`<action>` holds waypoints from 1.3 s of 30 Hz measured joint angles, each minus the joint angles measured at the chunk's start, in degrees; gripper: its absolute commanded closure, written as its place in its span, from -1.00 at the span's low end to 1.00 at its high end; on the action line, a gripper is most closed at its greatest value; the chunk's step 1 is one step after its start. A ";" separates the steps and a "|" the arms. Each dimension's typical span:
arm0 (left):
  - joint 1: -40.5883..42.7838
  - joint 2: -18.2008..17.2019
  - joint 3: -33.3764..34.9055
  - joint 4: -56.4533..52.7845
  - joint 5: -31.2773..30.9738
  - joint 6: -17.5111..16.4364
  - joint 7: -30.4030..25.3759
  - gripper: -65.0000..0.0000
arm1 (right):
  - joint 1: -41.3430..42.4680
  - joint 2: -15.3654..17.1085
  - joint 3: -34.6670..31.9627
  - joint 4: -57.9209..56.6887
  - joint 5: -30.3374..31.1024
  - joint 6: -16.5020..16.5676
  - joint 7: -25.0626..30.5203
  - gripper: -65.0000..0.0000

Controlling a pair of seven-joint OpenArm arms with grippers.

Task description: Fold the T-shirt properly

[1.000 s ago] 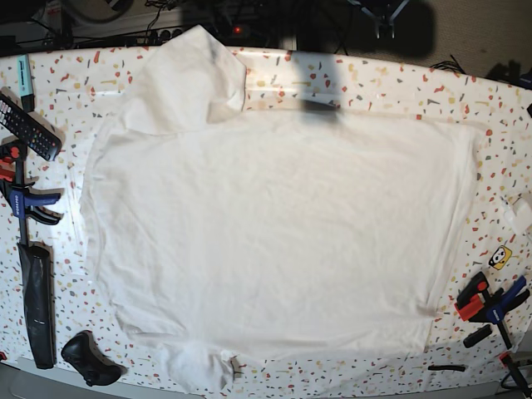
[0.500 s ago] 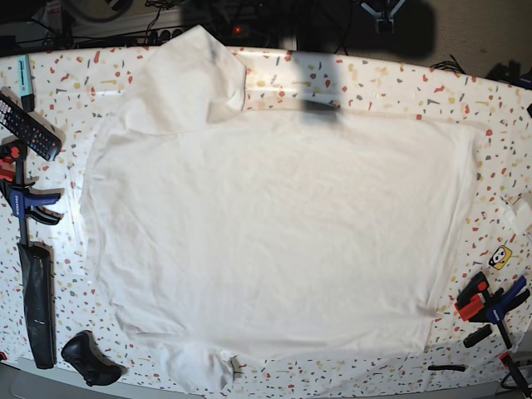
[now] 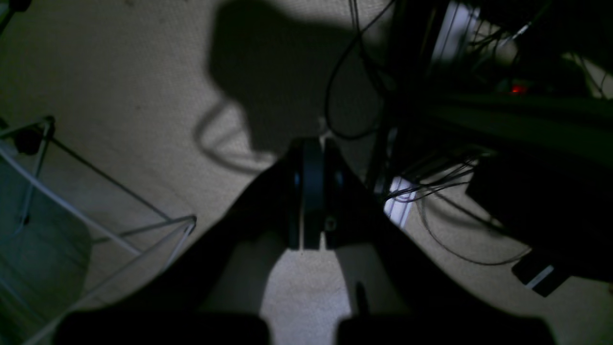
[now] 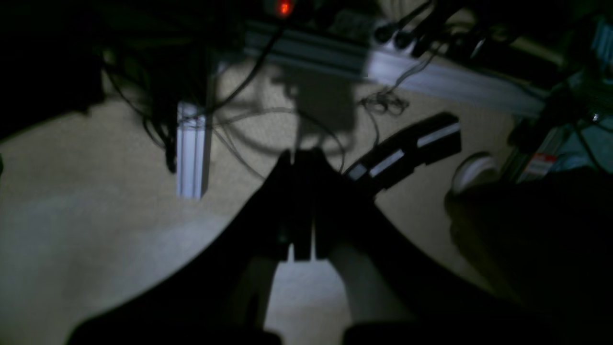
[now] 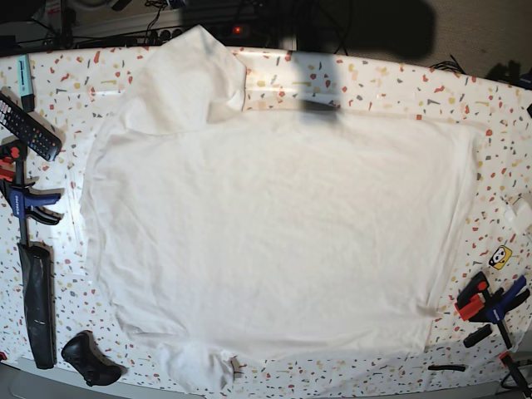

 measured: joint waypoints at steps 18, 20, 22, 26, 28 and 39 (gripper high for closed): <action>24.46 0.00 0.02 34.27 0.24 0.13 -21.40 1.00 | -20.72 6.78 0.00 18.91 6.05 -0.09 32.81 1.00; 27.26 -0.02 0.02 39.17 -0.02 0.09 -24.00 1.00 | -23.17 7.32 0.00 22.25 6.08 -0.09 36.92 1.00; 30.03 0.00 0.02 44.09 0.20 0.07 -27.63 1.00 | -25.44 7.45 0.02 25.70 6.16 -0.07 40.17 1.00; 35.04 -0.02 0.02 53.88 0.37 0.11 -29.46 1.00 | -30.03 7.52 0.02 32.37 6.05 -0.04 40.68 1.00; 37.13 -0.02 0.02 58.69 0.20 0.07 -29.49 1.00 | -32.06 7.67 0.00 35.67 6.10 -0.07 40.72 1.00; 43.54 -0.02 0.02 80.02 0.20 0.02 -23.63 1.00 | -42.18 8.57 5.07 57.96 6.25 -0.04 40.68 1.00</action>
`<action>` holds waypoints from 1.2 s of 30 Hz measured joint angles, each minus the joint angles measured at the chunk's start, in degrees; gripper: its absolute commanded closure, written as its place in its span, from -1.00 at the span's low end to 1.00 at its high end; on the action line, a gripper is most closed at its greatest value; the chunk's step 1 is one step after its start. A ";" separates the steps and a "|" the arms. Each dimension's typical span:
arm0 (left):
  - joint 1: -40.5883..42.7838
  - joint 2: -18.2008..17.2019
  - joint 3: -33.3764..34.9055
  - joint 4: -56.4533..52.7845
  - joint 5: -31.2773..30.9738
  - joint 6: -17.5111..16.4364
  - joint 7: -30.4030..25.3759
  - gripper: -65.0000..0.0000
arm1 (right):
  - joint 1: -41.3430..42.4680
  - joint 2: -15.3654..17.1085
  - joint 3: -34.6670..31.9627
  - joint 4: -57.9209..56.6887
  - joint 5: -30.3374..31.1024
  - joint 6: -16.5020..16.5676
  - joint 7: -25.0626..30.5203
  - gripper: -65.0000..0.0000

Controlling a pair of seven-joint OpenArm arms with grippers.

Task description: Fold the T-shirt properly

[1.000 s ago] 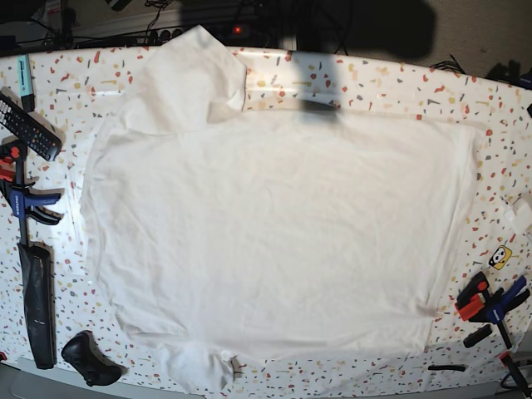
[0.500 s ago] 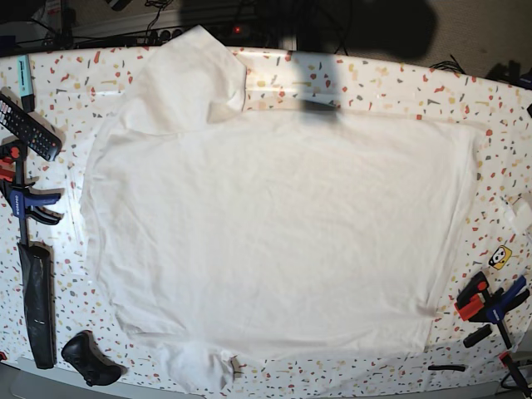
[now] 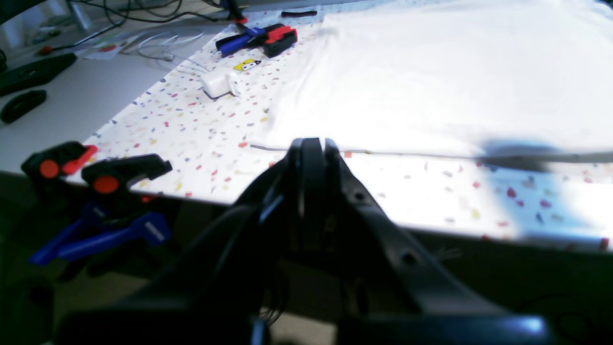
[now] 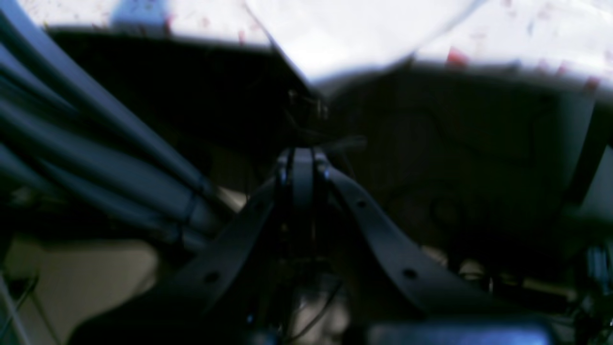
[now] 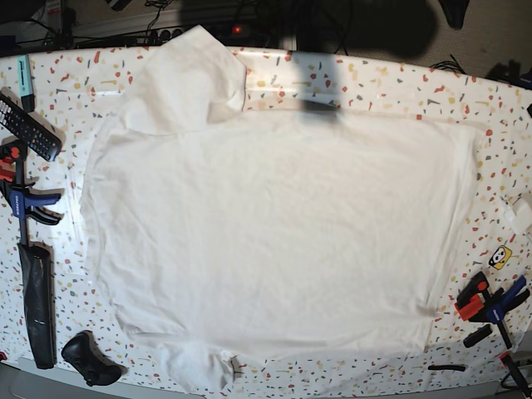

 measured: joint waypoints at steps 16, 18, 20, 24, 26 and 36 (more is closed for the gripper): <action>0.00 0.00 0.00 21.68 1.05 0.02 31.08 1.00 | -3.34 0.04 13.22 29.70 7.08 -0.02 -28.94 1.00; 0.00 0.00 0.00 25.00 3.74 0.02 35.10 1.00 | -3.37 0.04 13.33 32.22 7.04 -0.02 -28.85 1.00; 0.00 0.02 0.00 28.48 6.08 -0.15 40.02 1.00 | -3.39 0.04 13.31 34.71 7.02 0.02 -30.27 1.00; -0.28 0.00 0.00 33.88 8.44 -0.13 48.83 1.00 | -2.97 0.02 13.31 39.41 7.04 0.02 -44.96 1.00; -2.21 0.02 0.00 34.53 8.41 -0.17 54.21 1.00 | -2.54 0.04 13.31 41.33 7.04 0.02 -50.47 1.00; -16.13 0.02 0.00 34.40 8.41 -0.09 82.12 1.00 | -1.97 -0.44 13.33 48.11 7.02 0.00 -55.12 1.00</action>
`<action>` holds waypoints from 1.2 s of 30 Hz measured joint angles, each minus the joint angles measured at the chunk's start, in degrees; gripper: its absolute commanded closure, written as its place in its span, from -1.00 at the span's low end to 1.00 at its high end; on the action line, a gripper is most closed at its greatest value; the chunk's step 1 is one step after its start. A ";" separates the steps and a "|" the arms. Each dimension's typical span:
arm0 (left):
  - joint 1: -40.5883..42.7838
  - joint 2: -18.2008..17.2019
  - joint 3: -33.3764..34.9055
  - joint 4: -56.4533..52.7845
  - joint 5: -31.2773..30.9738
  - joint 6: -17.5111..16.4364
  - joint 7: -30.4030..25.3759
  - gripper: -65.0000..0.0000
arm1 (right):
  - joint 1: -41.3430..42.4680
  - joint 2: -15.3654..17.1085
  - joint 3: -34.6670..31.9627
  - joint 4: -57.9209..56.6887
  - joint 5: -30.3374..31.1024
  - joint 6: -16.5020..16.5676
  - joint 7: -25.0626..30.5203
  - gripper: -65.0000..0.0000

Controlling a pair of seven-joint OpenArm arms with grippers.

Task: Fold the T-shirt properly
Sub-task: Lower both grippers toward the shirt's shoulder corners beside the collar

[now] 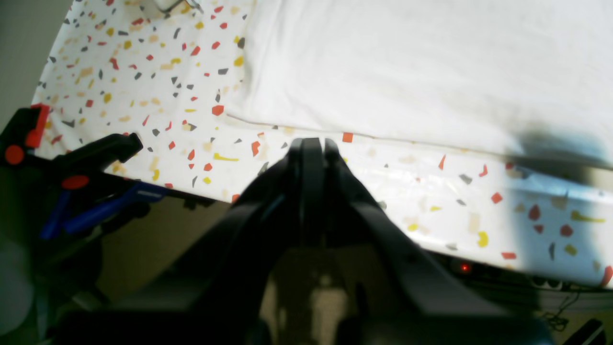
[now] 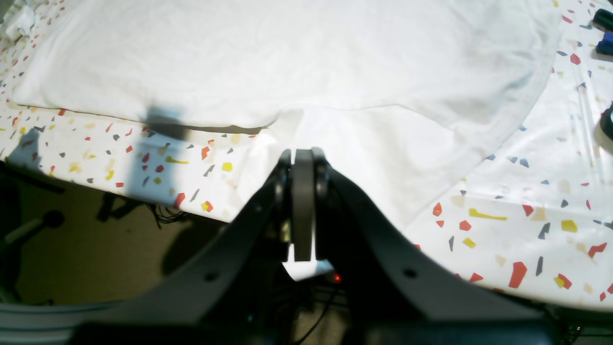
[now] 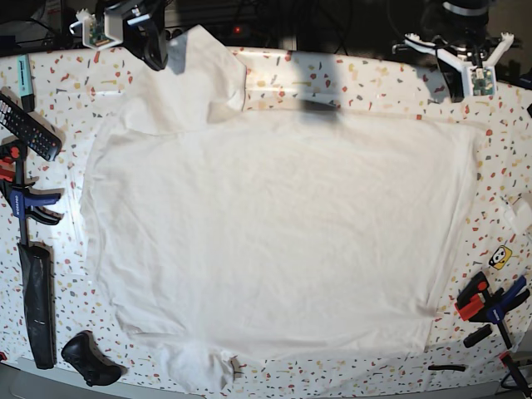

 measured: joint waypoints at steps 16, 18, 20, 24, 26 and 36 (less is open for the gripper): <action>-1.40 -0.02 0.00 0.02 5.64 -0.09 2.97 0.46 | 4.11 -5.29 3.04 1.33 4.55 -0.17 -19.28 0.18; -2.84 0.00 0.00 0.00 5.70 -0.09 5.86 0.46 | 6.80 -5.62 6.16 1.33 7.98 -0.22 -22.73 0.18; -5.18 -0.04 0.00 0.02 5.97 -0.37 8.35 0.45 | 9.07 -5.60 9.86 1.33 10.82 -0.22 -26.03 0.18; -11.26 0.00 0.00 0.02 9.46 -4.74 14.14 0.38 | 11.39 -5.60 17.09 1.36 15.32 -0.37 -30.60 0.18; -13.44 0.00 0.00 0.02 9.62 -4.98 14.21 0.33 | 11.13 -5.57 20.06 1.33 16.39 -0.39 -31.30 0.18; -14.21 -0.02 0.00 -5.01 13.29 -4.87 10.73 0.32 | 12.04 -5.73 26.27 -8.76 23.26 1.20 -31.21 0.18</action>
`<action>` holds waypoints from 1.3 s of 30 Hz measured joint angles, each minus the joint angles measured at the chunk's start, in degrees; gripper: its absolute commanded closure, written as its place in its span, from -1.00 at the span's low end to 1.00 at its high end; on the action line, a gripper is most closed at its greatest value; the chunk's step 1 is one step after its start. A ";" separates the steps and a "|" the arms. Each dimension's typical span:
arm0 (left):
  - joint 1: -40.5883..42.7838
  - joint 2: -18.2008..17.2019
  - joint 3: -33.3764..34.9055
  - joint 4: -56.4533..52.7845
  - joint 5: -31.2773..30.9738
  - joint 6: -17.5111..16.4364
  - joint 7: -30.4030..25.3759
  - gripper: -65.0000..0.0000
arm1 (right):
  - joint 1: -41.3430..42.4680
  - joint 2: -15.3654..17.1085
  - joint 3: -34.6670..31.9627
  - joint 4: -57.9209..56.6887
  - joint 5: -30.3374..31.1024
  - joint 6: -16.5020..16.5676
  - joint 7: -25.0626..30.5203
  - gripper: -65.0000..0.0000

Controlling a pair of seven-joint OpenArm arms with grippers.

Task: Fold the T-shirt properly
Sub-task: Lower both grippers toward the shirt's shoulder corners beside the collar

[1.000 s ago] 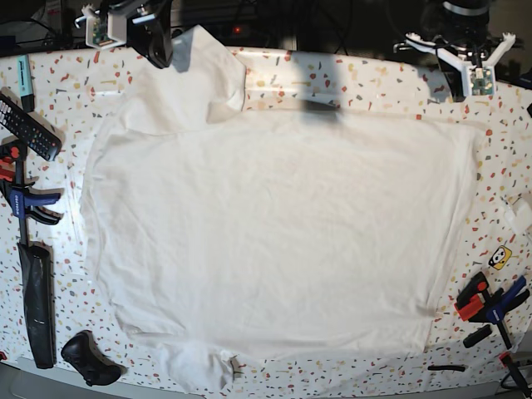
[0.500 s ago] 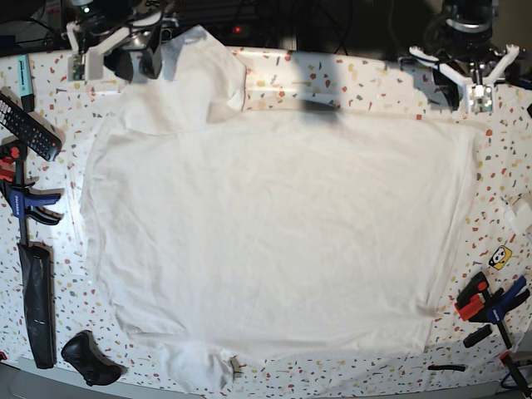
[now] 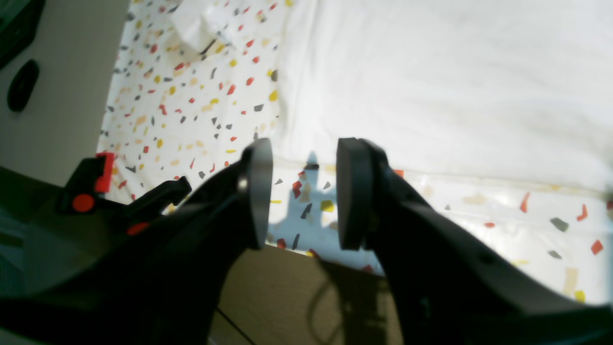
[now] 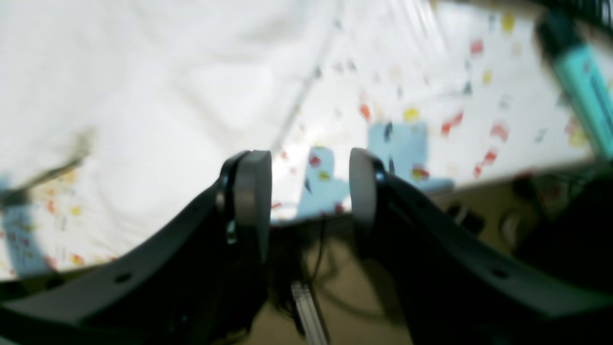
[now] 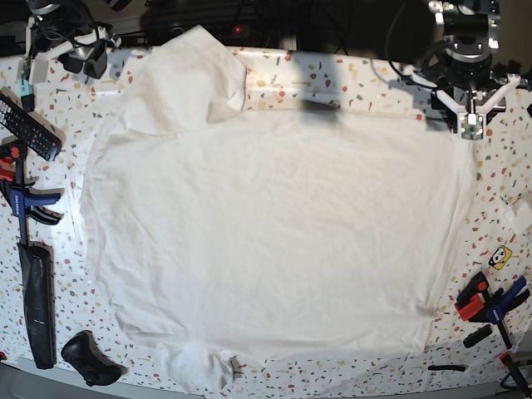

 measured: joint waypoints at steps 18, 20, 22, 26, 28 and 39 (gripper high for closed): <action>-0.15 0.00 0.00 -0.57 -0.22 -0.02 -0.37 0.32 | 11.63 -0.20 -0.76 -25.38 15.80 24.68 -0.66 0.18; -0.13 0.02 0.00 -0.57 -0.22 1.66 -1.81 0.32 | 12.44 -0.17 -1.62 -25.40 15.39 24.68 -0.68 0.18; -0.70 0.00 0.00 -0.57 -0.22 1.95 -1.68 0.32 | 12.72 -0.15 -3.19 -25.38 15.37 24.65 -0.39 0.18; -3.10 0.02 -0.42 -0.57 -0.24 1.95 2.49 0.32 | 12.92 0.00 -8.81 -25.33 15.41 25.00 0.48 0.18; -3.78 0.04 -1.40 -0.57 -1.16 1.95 3.39 0.32 | 13.42 -0.02 -11.43 -25.33 13.07 24.74 0.87 0.18; -4.70 0.13 -12.66 -6.05 -15.63 -5.09 3.72 0.32 | 13.40 -0.17 -14.71 -25.20 10.56 22.16 3.21 0.18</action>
